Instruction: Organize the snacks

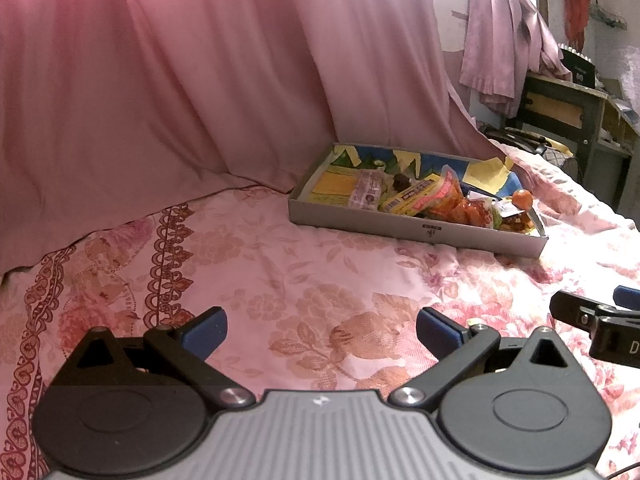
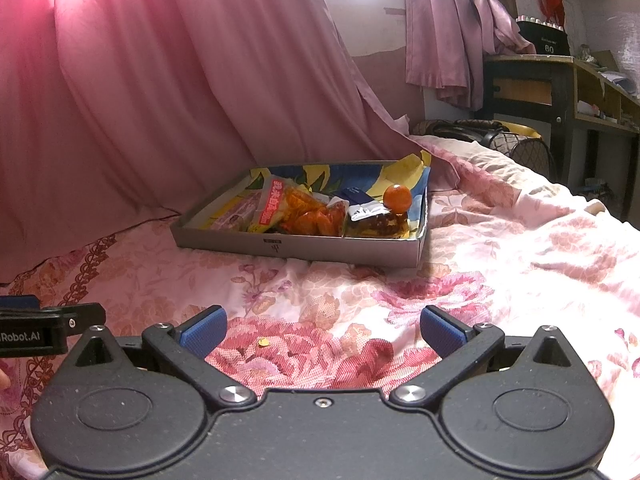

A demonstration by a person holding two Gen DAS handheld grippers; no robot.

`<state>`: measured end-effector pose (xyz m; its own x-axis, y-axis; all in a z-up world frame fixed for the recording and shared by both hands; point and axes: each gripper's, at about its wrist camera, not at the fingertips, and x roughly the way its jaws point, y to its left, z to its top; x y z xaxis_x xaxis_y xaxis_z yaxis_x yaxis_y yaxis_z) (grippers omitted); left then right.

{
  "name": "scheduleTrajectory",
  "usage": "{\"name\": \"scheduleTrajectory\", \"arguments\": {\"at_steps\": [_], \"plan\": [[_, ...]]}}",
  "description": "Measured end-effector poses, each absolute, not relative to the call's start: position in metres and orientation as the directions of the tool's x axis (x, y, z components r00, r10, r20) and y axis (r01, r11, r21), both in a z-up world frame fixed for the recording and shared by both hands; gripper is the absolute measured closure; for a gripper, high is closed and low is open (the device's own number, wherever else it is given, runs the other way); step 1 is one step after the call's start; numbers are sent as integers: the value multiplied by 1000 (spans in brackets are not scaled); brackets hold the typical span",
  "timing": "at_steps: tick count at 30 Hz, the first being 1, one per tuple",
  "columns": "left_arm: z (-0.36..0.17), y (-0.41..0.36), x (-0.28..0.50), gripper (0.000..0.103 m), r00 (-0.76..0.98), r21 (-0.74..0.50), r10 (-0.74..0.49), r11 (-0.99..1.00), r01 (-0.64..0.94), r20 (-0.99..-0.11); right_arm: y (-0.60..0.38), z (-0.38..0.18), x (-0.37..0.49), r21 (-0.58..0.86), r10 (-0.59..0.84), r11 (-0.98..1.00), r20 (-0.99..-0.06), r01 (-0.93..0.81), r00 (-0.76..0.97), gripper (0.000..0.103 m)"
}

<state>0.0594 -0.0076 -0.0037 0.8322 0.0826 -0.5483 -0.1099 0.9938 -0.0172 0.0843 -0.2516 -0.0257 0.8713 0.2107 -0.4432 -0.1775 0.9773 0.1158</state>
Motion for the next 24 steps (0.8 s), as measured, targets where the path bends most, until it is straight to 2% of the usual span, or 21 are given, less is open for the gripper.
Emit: {"name": "scheduleTrajectory", "arguments": {"at_steps": [24], "plan": [[-3,-5,60,0,818,-10,106,991,-135,-565,-251,-26,85,114,209,978,-447,-177,870,1]]}}
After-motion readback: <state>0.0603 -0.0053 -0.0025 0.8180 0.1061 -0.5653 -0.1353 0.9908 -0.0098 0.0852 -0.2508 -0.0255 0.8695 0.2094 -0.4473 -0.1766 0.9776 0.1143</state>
